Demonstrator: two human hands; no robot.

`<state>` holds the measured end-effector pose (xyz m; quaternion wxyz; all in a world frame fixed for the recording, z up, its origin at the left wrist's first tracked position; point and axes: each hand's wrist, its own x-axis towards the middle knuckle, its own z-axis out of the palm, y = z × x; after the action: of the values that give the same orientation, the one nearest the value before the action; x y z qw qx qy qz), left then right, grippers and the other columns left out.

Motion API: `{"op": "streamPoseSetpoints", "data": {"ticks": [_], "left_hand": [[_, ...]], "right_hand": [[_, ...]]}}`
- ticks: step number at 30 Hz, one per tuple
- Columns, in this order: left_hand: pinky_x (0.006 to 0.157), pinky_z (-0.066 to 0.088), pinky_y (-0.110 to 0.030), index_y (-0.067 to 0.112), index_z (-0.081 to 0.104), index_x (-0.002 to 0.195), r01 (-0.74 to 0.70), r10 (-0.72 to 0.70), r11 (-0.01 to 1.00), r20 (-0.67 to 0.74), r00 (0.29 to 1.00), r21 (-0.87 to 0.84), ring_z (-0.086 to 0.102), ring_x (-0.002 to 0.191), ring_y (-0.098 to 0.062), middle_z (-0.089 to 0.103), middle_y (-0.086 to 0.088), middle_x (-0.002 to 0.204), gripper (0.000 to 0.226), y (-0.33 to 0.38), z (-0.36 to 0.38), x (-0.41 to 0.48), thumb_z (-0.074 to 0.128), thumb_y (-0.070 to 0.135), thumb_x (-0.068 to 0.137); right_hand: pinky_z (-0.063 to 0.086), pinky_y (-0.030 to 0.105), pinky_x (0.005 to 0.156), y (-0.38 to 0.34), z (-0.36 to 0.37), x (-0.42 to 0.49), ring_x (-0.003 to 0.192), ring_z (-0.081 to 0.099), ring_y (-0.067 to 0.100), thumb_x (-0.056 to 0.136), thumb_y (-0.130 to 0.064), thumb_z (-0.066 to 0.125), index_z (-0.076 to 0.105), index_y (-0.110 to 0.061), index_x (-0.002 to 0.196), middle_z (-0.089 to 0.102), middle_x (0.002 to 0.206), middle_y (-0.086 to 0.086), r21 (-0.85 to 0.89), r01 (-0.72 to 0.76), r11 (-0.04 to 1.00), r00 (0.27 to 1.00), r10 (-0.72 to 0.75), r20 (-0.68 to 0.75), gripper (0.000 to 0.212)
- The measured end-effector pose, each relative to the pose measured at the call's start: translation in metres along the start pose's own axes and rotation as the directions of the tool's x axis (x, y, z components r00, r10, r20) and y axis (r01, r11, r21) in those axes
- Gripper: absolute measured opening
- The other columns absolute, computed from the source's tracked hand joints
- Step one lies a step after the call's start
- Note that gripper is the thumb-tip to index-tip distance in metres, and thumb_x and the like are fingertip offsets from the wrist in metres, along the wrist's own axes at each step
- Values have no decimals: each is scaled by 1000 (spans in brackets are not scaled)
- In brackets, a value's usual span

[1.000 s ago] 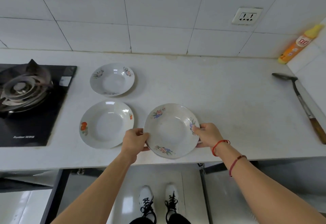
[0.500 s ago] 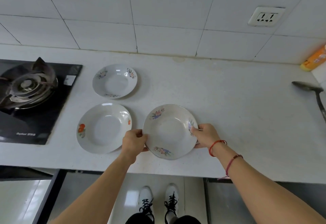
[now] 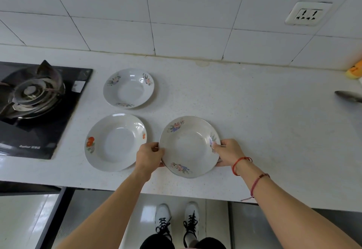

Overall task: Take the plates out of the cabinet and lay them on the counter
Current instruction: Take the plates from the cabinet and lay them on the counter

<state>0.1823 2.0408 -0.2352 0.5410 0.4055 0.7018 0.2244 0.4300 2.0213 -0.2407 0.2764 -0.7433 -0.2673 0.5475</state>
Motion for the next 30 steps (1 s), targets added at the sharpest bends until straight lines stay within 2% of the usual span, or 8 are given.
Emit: {"op": "streamPoseSetpoints", "data": {"ticks": [4,8,11,16,21,26,28,30], "left_hand": [[67,62,-32,9,72,100,-19,21,994,-16,1000,110,71,81,-24,73,-6,91,16,3,-3,4,60,3,90],[77,62,-42,4,72,106,-71,92,963,-69,993,261,72,77,-26,74,-10,93,20,7,-5,8,62,11,90],[80,61,-41,5,72,107,-94,135,944,-110,985,316,71,79,-26,73,-10,93,21,12,-6,8,61,12,90],[76,62,-43,4,72,101,-91,125,955,-105,987,281,71,74,-26,71,-9,88,17,18,-5,9,61,6,88],[74,62,-44,4,72,94,-59,89,969,-115,989,241,72,69,-27,71,-10,80,15,22,-6,10,61,-1,86],[74,62,-43,9,69,86,-61,88,971,-108,990,233,72,70,-28,71,-10,82,15,26,-5,9,59,-2,86],[76,62,-44,5,71,94,-67,95,972,-114,989,226,72,72,-28,72,-9,86,17,30,-6,12,58,-2,86],[75,62,-43,8,72,90,-88,116,970,-115,987,226,72,74,-27,72,-7,84,19,37,-7,16,57,-2,84]], "right_hand": [[60,56,71,-4,-2,-2,83,72,38,91,-22,67,69,-3,88,73,92,20,-15,-25,1000,999,26,23,20],[60,55,68,-9,-6,-4,77,73,38,87,-23,71,70,0,86,74,87,20,-91,-10,996,1000,9,-13,23],[62,48,65,-10,-8,-4,72,73,33,84,-21,71,66,-14,80,72,83,14,-206,63,977,990,-87,-109,10],[63,42,60,-10,-12,-2,69,72,29,86,-15,67,64,-13,105,70,99,15,-293,83,953,978,-135,-161,20],[62,44,58,-14,-9,-2,70,73,31,87,-10,65,64,-10,105,70,102,16,-309,74,948,978,-130,-163,18],[62,46,60,-19,-9,-7,71,72,31,88,-7,62,64,-8,82,72,95,20,-343,87,935,971,-156,-180,6],[62,44,59,-24,-11,-5,72,72,31,87,-6,62,65,3,89,71,92,22,-336,97,937,967,-169,-192,10],[62,44,60,-31,-13,-2,72,72,29,87,-8,62,67,0,101,71,92,15,-331,105,938,966,-175,-189,16]]}}
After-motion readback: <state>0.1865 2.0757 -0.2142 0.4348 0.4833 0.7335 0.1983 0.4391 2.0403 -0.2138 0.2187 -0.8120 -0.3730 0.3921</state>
